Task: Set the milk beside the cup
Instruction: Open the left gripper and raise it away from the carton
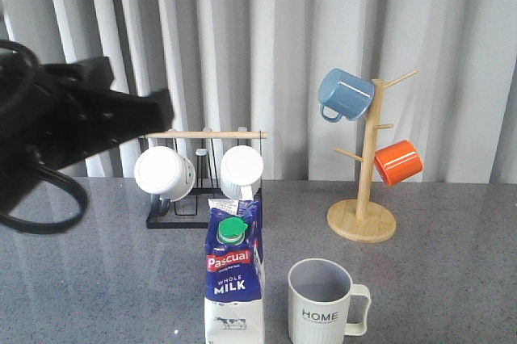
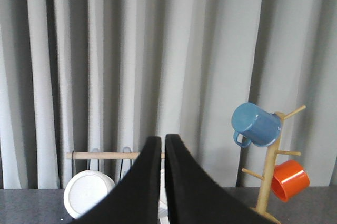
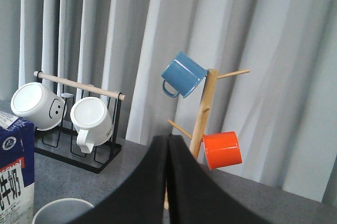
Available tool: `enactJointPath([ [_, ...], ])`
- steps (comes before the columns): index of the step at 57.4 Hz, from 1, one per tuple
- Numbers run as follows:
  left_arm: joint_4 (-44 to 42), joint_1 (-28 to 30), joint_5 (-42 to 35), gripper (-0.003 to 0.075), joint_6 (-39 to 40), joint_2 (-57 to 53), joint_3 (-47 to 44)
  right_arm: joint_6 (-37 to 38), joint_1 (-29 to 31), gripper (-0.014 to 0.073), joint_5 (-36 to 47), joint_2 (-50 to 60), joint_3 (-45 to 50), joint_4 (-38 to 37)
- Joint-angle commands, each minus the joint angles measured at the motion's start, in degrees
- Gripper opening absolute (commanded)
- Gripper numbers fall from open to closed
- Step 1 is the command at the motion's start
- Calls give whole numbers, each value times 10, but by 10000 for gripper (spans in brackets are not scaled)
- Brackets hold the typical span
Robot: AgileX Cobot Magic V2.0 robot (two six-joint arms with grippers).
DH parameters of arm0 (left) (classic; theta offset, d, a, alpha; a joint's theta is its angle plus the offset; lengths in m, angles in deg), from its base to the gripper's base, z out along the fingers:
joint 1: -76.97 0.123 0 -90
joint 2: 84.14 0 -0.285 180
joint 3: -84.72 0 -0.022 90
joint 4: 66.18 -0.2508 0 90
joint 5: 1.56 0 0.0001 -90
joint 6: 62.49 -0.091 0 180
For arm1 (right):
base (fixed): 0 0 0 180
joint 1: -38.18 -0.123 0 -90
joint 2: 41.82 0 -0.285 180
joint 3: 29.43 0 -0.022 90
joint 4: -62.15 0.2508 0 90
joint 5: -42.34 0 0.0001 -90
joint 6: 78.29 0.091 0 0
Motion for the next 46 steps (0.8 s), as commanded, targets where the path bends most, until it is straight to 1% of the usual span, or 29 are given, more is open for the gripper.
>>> enactJointPath([
  [1, -26, 0, -3, -8, 2, -22, 14, -3, 4, -7, 41, 1, -20, -7],
  [3, -26, -1, 9, -8, 8, -24, 14, -3, 4, -7, 40, 1, -20, -7],
  [7, -46, -1, 56, -8, 29, -24, 20, -3, 4, -7, 40, 1, -20, -7],
  [10, -62, -1, 126, -8, 75, -24, 38, -3, 4, -7, 40, 1, -20, -7],
  [14, -84, -1, 263, -8, 143, -23, 63, -3, 4, -7, 40, 1, -20, -7],
  [20, -160, -1, 464, -8, 187, -23, 81, -3, 4, -7, 40, 1, -20, -7],
  [24, -212, -1, 575, -8, 212, -22, 81, -3, 4, -7, 40, 1, -20, -7],
  [26, -237, -1, 616, -8, 227, -19, 81, -3, 4, -7, 40, 1, -20, -7],
  [30, -295, -1, 655, -8, 271, -14, 80, -3, 4, -7, 40, 1, -20, -7],
  [33, -373, -1, 663, -8, 337, -12, 73, -3, 4, -7, 40, 1, -20, -7],
  [38, -533, 0, 668, -8, 508, -28, 49, -3, 4, -7, 40, 2, -20, -7],
  [39, -581, 1, 668, -8, 556, -35, 39, -3, 4, -7, 40, 2, -20, -7],
  [43, -728, 1, 666, -8, 683, -56, 6, -3, 4, -7, 40, 2, -20, -7],
  [44, -777, 1, 665, -8, 728, -66, -2, -3, 4, -7, 40, 2, -20, -7],
  [46, -836, 5, 666, -8, 785, -79, -21, -3, 4, -7, 40, 2, -20, -7],
])
